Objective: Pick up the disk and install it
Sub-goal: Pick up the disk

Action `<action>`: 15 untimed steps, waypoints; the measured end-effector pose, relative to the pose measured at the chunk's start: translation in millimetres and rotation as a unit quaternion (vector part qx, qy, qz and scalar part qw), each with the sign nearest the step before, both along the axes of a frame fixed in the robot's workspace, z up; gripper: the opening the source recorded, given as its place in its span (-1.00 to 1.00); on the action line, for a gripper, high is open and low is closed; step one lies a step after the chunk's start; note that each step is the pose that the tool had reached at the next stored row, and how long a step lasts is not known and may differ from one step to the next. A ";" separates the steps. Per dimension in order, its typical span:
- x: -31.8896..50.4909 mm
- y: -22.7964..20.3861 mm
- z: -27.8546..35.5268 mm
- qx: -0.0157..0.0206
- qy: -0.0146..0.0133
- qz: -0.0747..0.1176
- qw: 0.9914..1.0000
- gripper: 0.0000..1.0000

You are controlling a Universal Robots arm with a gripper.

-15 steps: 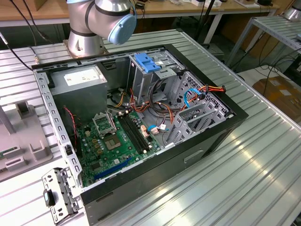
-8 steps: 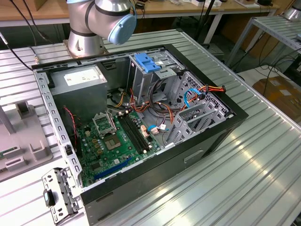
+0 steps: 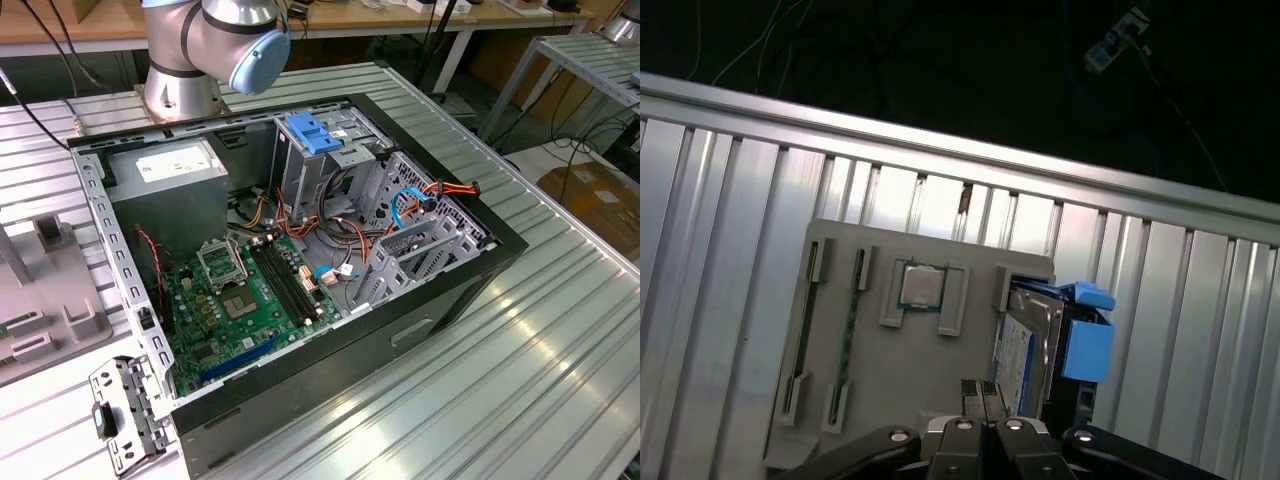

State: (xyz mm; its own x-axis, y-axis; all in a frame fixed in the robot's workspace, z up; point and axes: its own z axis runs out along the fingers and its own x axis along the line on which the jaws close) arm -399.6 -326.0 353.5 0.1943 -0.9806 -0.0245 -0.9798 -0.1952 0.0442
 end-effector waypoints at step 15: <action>0.0 0.0 0.0 0.000 0.000 0.037 0.999 -0.79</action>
